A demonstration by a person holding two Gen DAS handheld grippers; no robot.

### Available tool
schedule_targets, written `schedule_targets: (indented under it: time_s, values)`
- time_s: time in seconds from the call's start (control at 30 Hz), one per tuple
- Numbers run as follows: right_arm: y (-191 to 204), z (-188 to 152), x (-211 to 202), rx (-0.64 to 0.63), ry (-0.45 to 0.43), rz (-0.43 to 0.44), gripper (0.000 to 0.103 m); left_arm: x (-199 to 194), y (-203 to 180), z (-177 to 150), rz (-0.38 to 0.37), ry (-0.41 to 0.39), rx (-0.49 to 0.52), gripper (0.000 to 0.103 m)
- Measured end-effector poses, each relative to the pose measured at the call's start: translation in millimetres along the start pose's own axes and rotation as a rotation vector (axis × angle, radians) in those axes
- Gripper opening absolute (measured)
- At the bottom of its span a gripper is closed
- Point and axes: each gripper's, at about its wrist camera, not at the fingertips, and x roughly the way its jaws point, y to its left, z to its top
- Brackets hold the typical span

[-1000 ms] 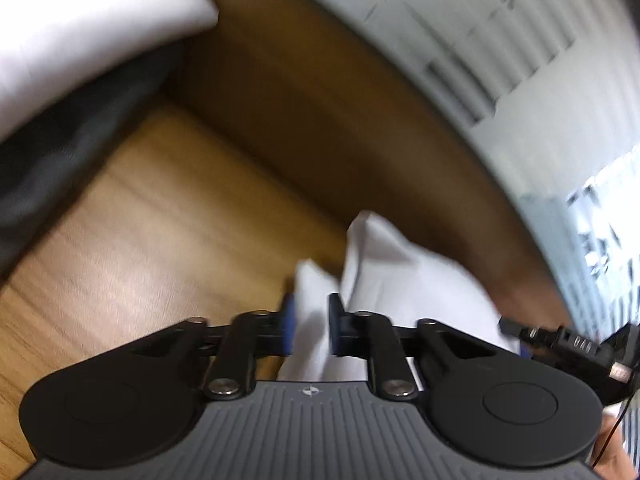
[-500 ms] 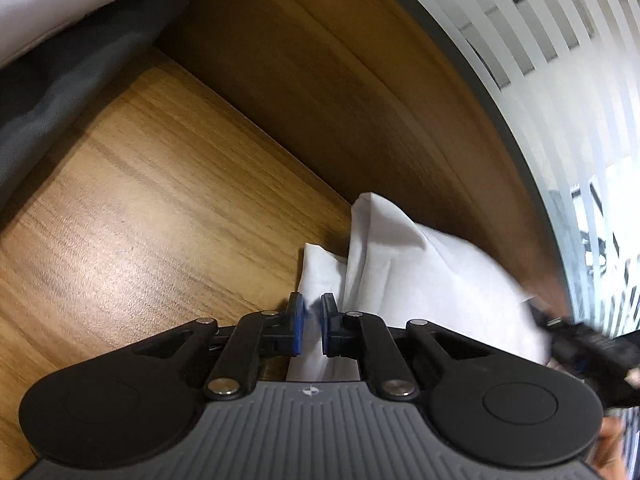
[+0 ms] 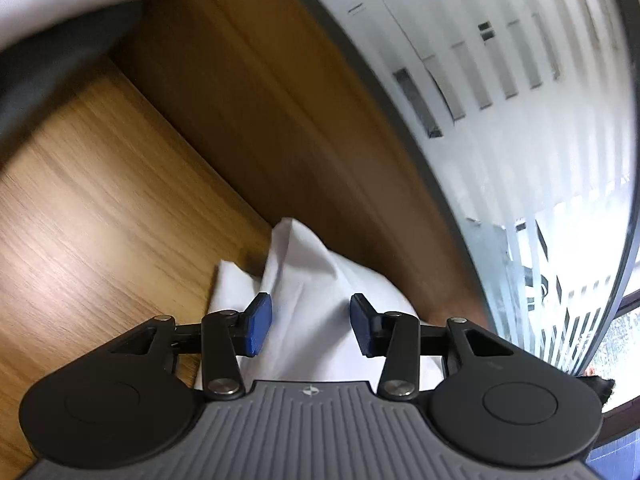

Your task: Fold clothes

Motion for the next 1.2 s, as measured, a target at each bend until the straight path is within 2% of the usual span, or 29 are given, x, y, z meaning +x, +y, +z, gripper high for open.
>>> schedule_targets:
  time_s: [0.03,0.1,0.17,0.2,0.33,0.4,0.53,0.57,0.6,0.7,0.8,0.97,1.17,1.2]
  values:
    - [-0.9,1.1,-3.4,-0.014,-0.007,-0.004,0.047,1.8,-1.7,-0.7,0.003,-0.015,0.002,0.047]
    - [0.9,0.1,-6.9,-0.033,-0.007,-0.006,0.048,2.4,-5.2,-2.8,0.024,-0.052,0.026,0.025]
    - [1.6,-3.7,-5.8,-0.044,0.011,-0.011,0.048,1.7,-7.7,-8.5,0.052,-0.08,0.037,0.022]
    - [10.1,-6.2,5.4,-0.047,0.029,-0.021,0.048,1.2,-8.8,-11.7,0.065,-0.094,0.04,0.022]
    - [0.7,-18.9,2.9,-0.005,0.088,-0.004,0.049,-9.7,-13.7,-18.8,0.077,-0.134,0.024,0.024]
    - [-2.0,-27.8,1.7,0.029,0.104,0.023,0.054,-17.8,-12.4,-22.8,0.061,-0.133,0.028,0.04]
    - [-9.8,-47.2,-2.4,0.109,0.134,0.101,0.055,-36.6,-3.5,-28.4,0.071,-0.083,0.045,0.052]
    - [-10.1,-52.0,-1.4,0.121,0.156,0.104,0.055,-37.7,-3.6,-31.7,0.082,-0.062,0.053,0.058]
    - [-10.4,-56.9,-0.3,0.133,0.178,0.106,0.053,-37.9,-3.6,-38.6,0.098,-0.038,0.061,0.06]
    - [-9.7,-67.4,-5.0,0.154,0.193,0.126,0.047,-36.0,5.1,-56.1,0.135,0.04,0.104,0.054]
    - [-4.6,-76.2,-11.6,0.19,0.22,0.138,0.044,-46.2,2.4,-73.0,0.15,0.058,0.169,0.053]
    - [10.2,-99.7,-37.9,0.188,0.256,0.12,0.044,-71.1,12.3,-95.4,0.149,0.112,0.16,0.053]
    - [34.3,-145.7,-80.5,0.195,0.309,0.118,0.044,-115.0,28.0,-122.2,0.144,0.216,0.18,0.053]
    - [39.4,-154.7,-88.1,0.197,0.318,0.121,0.044,-134.9,26.4,-129.2,0.143,0.231,0.187,0.053]
